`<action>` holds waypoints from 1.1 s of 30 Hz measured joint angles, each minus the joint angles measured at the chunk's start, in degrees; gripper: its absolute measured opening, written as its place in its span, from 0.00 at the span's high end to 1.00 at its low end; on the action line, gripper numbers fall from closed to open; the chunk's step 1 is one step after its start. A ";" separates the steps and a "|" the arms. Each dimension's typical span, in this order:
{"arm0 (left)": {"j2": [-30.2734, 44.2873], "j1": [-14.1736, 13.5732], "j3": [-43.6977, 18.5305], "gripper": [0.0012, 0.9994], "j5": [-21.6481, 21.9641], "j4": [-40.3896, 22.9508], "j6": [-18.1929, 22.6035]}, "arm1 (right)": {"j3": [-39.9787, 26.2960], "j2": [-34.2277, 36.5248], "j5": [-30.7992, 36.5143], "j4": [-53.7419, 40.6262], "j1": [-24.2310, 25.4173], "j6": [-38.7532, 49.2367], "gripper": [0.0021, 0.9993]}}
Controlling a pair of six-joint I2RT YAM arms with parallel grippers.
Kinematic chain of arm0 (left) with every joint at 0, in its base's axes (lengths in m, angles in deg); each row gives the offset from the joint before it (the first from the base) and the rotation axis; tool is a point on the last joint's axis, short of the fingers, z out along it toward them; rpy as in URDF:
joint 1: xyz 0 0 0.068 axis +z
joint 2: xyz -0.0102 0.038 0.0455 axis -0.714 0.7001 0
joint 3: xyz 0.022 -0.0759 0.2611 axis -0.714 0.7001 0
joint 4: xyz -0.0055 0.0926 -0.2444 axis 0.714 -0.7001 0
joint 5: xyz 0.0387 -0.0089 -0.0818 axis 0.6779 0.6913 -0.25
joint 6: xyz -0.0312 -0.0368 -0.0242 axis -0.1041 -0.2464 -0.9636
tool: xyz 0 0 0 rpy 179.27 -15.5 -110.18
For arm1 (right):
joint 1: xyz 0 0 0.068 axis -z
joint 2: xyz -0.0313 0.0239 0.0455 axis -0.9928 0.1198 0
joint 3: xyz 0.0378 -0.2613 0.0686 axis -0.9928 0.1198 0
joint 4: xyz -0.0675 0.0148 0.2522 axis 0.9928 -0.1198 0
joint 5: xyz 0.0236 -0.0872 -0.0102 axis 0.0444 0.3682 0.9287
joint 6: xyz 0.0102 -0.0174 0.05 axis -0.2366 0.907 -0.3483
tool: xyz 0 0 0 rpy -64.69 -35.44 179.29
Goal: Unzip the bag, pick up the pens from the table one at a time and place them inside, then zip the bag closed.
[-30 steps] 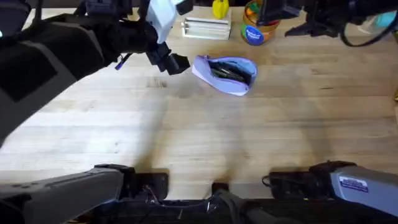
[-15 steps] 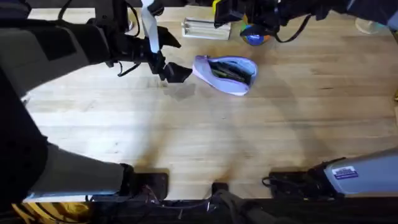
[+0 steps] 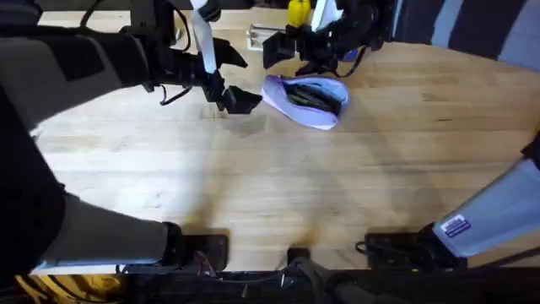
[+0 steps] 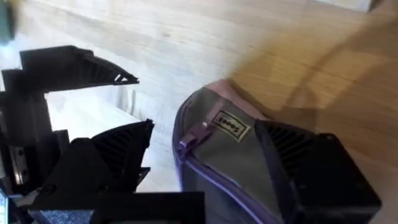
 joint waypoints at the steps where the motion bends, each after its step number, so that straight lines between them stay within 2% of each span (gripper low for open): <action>1: 0.00 0.00 0.00 0.01 1.07 -0.60 -0.02 | 0.02 0.79 -1.84 -0.04 -0.71 -0.13 0.00; 11: 0.00 0.00 0.00 0.01 2.22 -1.59 0.00 | 0.02 0.88 -9.04 0.04 -1.06 -0.15 0.00; 17: 0.00 0.00 0.00 0.01 2.24 -2.16 0.00 | 0.02 0.88 -10.88 0.15 -1.17 -0.13 0.00; 18: 0.00 0.00 0.00 0.01 2.24 -2.16 0.00 | 0.02 0.90 -10.95 0.15 -1.17 -0.14 0.16; 19: 0.00 0.00 0.00 0.01 2.24 -2.16 0.00 | 0.02 0.91 -10.82 0.15 -1.19 -0.17 0.20; 24: 0.00 0.00 0.00 0.01 2.24 -2.16 0.00 | 0.02 0.88 -10.78 0.15 -1.19 -0.19 0.35; 33: 0.00 0.00 0.00 0.01 2.24 -2.16 0.00 | 0.02 0.88 -10.75 0.15 -1.19 -0.17 0.52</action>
